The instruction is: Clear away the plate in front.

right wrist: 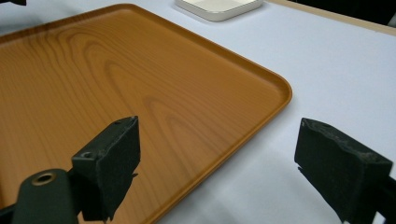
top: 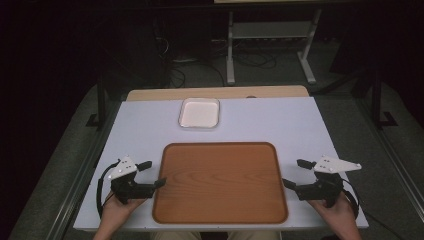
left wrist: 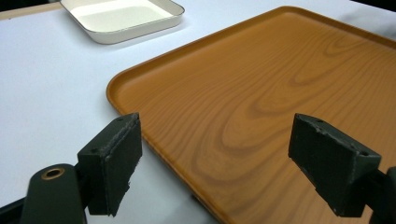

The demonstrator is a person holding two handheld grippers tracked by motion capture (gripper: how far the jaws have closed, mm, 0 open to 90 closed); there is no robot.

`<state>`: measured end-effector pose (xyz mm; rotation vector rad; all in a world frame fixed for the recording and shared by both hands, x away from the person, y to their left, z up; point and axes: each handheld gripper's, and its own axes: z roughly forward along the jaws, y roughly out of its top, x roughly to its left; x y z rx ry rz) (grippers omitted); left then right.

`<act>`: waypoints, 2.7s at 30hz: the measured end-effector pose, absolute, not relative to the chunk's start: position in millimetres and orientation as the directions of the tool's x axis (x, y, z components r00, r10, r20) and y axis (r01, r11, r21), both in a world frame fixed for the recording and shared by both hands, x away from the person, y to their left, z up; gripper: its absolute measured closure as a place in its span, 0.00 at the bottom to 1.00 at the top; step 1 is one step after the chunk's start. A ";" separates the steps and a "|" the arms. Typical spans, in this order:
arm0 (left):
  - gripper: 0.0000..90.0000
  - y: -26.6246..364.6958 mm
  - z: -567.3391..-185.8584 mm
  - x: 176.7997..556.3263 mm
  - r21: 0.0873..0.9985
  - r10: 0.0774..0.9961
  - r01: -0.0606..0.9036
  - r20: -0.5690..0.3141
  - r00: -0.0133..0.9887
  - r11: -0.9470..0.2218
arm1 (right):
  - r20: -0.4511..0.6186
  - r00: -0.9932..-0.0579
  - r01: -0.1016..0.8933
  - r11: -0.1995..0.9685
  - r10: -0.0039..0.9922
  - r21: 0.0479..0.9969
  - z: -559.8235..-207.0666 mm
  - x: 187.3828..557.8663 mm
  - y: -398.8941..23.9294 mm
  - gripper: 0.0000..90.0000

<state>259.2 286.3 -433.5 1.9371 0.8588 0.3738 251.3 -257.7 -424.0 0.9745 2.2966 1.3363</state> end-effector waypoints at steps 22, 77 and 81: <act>0.33 279.3 -421.0 322.5 0.810 0.729 0.527 -0.195 0.656 -0.258 | 0.054 -0.706 0.400 0.335 0.706 0.853 -421.3 247.7 -259.5 0.15; 0.34 254.6 -386.3 432.1 0.780 0.721 0.546 -0.185 0.668 -0.306 | 0.064 -0.683 0.404 0.304 0.727 0.863 -414.3 255.2 -264.3 0.15; 0.34 254.0 -385.5 438.0 0.779 0.727 0.551 -0.188 0.661 -0.300 | 0.066 -0.682 0.405 0.301 0.728 0.863 -414.0 255.8 -264.6 0.15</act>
